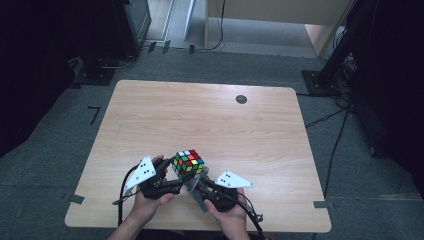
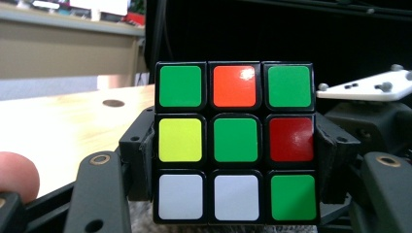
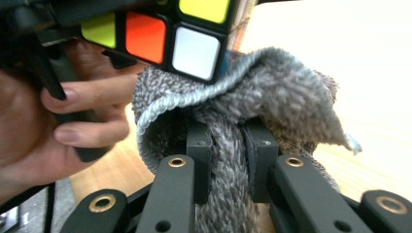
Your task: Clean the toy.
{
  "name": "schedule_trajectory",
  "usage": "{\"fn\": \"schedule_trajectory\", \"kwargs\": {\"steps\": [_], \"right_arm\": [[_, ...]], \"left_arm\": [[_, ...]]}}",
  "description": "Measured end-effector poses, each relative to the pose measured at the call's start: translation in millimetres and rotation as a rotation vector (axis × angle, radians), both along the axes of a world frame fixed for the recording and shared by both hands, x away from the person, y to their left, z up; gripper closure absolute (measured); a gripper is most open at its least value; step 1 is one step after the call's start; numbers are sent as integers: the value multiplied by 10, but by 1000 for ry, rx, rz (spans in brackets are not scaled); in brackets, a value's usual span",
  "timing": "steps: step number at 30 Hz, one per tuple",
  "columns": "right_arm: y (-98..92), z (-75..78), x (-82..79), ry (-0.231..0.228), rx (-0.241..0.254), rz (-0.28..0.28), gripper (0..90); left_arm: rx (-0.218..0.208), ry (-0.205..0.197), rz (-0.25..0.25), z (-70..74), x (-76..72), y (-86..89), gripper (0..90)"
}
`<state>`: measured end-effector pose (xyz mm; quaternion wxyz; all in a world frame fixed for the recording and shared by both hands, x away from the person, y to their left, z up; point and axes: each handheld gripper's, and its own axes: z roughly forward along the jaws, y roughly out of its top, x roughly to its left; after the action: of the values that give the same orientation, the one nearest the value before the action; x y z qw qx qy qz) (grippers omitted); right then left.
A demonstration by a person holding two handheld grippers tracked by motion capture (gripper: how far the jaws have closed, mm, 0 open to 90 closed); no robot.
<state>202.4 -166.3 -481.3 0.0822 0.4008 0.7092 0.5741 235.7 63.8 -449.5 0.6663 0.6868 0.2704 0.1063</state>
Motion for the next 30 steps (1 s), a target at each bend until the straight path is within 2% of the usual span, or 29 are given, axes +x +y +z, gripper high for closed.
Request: {"fn": "schedule_trajectory", "kwargs": {"steps": [2,4,6,9,16,18,19,21,23,25,26,28,30], "right_arm": [[16,-21,-2,7,-5,0,772],[72,-35,-14,17,-6,34,770],[141,-29,-46,6,-3,77,768],[172,-10,-59,7,1,104,767],[-58,-27,47,47,-3,8,769],[-143,-42,76,51,6,-52,769],[-199,-51,90,60,28,-91,769],[-241,-69,106,64,35,-105,769],[-204,-108,105,82,28,-87,768],[-73,-177,85,119,14,-20,767],[-1,-194,65,124,5,16,767],[106,-181,19,108,18,74,767],[128,-122,-8,76,47,85,768]], "left_arm": [[10,4,8,-12,1,-5,345],[26,5,14,-28,-2,-24,345],[43,19,17,-52,-1,-55,345],[52,26,22,-70,-3,-73,345],[20,18,23,-42,6,-24,345],[34,22,26,-42,15,-11,345],[43,26,27,-47,20,-7,345],[47,40,27,-62,32,-9,345],[49,41,34,-58,34,-14,345],[46,45,31,-58,39,-15,345],[47,49,30,-63,45,-18,345],[62,59,27,-79,49,-31,345],[74,63,21,-94,47,-46,345]]}}
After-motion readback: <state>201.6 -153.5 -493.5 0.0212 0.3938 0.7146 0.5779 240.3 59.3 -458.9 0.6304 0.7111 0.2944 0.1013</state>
